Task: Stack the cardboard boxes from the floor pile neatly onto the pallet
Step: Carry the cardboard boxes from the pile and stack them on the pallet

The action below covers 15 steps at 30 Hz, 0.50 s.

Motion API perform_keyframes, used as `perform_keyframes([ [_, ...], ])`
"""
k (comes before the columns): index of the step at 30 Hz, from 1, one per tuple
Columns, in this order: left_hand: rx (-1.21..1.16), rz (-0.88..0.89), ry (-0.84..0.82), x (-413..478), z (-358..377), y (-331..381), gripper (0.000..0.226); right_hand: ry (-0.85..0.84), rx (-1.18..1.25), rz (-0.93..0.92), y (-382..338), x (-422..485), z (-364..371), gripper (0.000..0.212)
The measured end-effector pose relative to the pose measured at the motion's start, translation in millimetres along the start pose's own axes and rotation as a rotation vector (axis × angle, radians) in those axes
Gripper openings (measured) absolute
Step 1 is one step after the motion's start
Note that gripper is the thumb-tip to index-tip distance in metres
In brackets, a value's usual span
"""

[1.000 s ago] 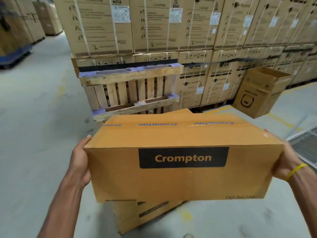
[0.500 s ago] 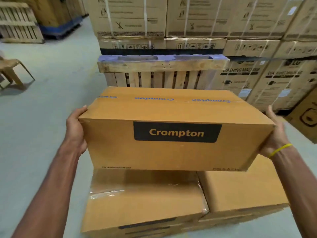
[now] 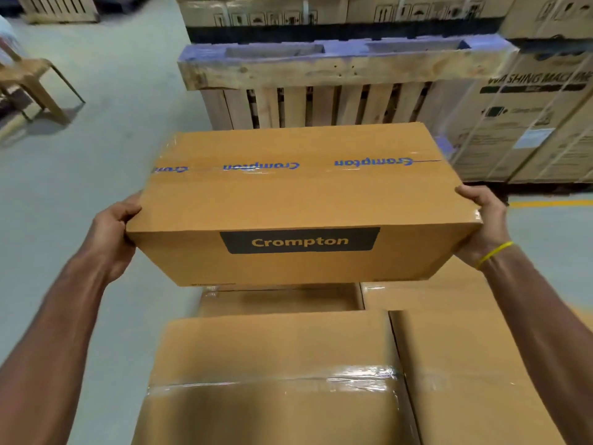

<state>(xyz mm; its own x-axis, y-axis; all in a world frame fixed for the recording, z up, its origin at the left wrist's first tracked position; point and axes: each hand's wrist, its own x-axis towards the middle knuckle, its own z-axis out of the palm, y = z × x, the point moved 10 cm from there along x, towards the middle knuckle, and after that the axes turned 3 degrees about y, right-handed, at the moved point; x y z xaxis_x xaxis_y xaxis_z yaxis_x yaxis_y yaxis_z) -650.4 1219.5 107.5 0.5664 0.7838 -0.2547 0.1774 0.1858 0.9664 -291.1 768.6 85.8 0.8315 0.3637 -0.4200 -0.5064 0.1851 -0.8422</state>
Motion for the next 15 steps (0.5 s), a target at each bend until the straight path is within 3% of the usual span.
perform_keyframes([
  [4, 0.107, 0.029, -0.022, 29.8, -0.2, -41.1, 0.032, 0.073, -0.035, 0.06, 46.4, 36.9, -10.0, 0.024],
  [9, 0.194, 0.012, -0.043, 50.1, -11.3, -103.2, 0.057, 0.133, -0.134, 0.138, 106.8, 61.2, -20.4, 0.021],
  [11, 0.234, -0.03, -0.061, 54.8, -16.8, -128.2, 0.064, 0.125, -0.232, 0.126, 126.5, 71.9, -21.1, 0.034],
  [13, 0.262, -0.061, -0.072, 55.9, -22.0, -150.5, 0.064, 0.078, -0.38, 0.094, 142.5, 78.9, -17.0, 0.029],
  [14, 0.273, -0.075, -0.075, 56.9, -24.9, -162.0, 0.064, 0.035, -0.477, 0.098, 154.4, 83.9, -16.7, 0.039],
  [15, 0.288, -0.091, -0.079, 56.8, -27.6, -172.5, 0.065, 0.002, -0.57, 0.119, 165.4, 85.7, -15.7, 0.063],
])
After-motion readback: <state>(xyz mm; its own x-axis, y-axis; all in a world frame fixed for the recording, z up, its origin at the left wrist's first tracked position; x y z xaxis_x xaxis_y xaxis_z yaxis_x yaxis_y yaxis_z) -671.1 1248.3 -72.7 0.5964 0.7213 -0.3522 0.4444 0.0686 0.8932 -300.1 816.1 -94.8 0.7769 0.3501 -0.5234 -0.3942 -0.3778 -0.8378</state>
